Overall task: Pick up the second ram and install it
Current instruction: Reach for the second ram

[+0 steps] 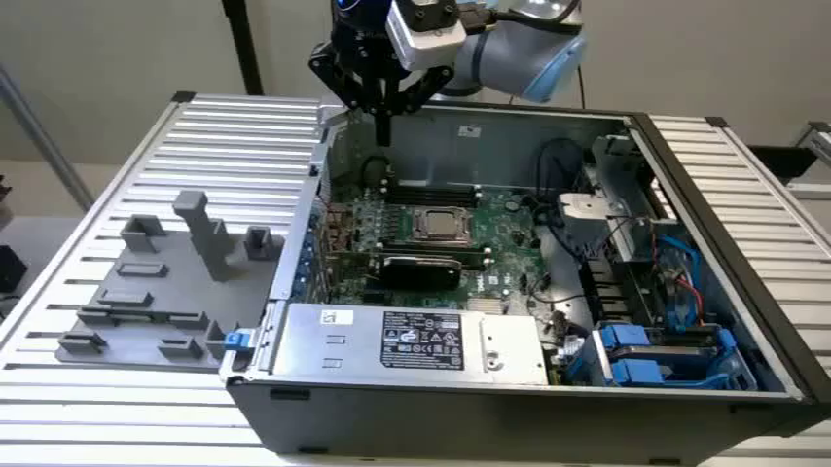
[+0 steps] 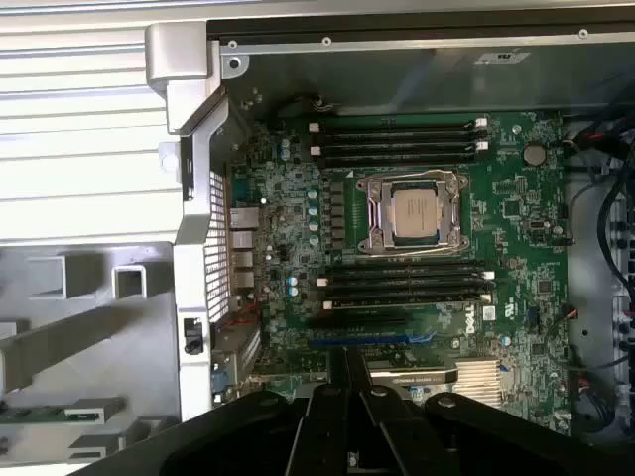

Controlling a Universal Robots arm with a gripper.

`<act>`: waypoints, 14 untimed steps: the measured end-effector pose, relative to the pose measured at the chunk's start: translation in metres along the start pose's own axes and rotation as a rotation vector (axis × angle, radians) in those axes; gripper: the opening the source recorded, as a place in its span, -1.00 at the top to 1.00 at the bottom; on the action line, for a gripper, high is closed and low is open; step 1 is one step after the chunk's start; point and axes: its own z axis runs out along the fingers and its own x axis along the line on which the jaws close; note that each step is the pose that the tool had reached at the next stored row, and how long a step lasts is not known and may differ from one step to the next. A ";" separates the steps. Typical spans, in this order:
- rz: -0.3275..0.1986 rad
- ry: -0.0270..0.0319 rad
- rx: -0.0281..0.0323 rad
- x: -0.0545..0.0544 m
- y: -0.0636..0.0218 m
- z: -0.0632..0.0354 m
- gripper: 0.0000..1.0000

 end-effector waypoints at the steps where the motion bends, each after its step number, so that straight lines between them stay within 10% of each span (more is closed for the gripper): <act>1: 0.000 0.0000 -0.0001 0.000 0.0000 0.0000 1.00; 14: 0.000 0.0002 0.0003 0.000 -0.0008 -0.0002 1.00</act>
